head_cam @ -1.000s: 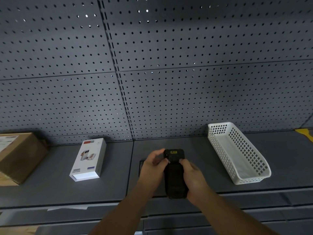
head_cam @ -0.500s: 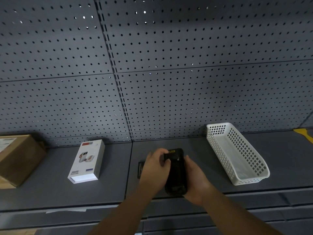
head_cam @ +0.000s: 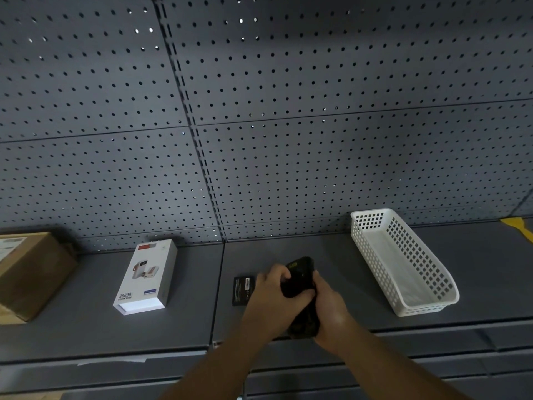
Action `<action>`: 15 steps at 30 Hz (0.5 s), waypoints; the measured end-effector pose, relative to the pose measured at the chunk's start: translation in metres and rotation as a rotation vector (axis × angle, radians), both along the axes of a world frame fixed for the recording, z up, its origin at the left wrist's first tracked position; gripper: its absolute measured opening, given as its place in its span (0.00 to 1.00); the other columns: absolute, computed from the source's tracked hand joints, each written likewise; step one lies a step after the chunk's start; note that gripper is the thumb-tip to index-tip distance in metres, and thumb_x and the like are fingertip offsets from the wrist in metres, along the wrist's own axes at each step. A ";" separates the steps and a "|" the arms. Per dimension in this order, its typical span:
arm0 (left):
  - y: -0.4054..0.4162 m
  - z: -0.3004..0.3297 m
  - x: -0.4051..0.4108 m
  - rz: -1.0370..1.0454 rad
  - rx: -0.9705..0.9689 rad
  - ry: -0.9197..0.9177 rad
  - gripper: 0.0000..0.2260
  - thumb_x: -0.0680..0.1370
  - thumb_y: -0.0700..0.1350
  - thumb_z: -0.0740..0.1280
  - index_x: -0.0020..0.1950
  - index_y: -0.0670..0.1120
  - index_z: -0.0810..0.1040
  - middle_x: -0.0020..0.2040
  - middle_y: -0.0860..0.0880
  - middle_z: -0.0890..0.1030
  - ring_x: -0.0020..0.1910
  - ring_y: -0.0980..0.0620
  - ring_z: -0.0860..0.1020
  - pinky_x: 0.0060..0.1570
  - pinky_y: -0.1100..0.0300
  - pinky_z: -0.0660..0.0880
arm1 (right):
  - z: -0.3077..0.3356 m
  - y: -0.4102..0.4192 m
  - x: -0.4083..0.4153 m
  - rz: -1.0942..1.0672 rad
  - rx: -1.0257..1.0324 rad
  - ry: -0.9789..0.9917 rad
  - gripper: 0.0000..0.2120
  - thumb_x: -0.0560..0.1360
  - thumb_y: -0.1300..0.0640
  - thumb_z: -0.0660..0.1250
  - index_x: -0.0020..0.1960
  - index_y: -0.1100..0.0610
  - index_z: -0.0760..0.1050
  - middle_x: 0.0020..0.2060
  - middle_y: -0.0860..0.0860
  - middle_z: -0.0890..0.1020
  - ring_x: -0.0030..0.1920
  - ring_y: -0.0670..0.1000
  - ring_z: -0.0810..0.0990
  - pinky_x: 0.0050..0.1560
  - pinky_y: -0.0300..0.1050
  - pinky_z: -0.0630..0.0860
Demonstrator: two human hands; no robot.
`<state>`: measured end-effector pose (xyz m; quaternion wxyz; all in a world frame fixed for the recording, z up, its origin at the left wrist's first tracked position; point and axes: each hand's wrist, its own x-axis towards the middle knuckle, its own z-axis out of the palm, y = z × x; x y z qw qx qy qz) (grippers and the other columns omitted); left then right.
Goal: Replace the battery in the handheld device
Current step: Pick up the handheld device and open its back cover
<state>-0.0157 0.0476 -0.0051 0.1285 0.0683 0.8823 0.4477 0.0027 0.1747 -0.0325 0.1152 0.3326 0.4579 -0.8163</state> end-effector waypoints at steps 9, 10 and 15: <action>-0.001 0.005 0.001 0.159 0.132 0.096 0.15 0.72 0.52 0.75 0.52 0.55 0.72 0.54 0.53 0.71 0.49 0.59 0.75 0.42 0.67 0.73 | 0.003 -0.005 -0.005 -0.059 0.066 -0.007 0.25 0.86 0.42 0.56 0.56 0.60 0.82 0.51 0.64 0.88 0.51 0.65 0.88 0.51 0.61 0.85; -0.003 0.006 0.000 0.191 0.149 0.108 0.14 0.72 0.52 0.75 0.52 0.55 0.72 0.54 0.53 0.70 0.48 0.60 0.75 0.41 0.69 0.71 | 0.004 -0.003 -0.006 -0.075 0.062 -0.005 0.24 0.86 0.42 0.56 0.56 0.60 0.82 0.50 0.64 0.88 0.50 0.64 0.87 0.48 0.60 0.85; -0.019 -0.004 -0.006 0.090 -0.135 0.102 0.16 0.74 0.55 0.73 0.54 0.54 0.69 0.55 0.51 0.68 0.45 0.53 0.77 0.40 0.65 0.75 | 0.009 0.010 -0.007 -0.165 -0.009 -0.004 0.22 0.85 0.42 0.60 0.56 0.60 0.81 0.47 0.63 0.86 0.44 0.64 0.86 0.44 0.60 0.84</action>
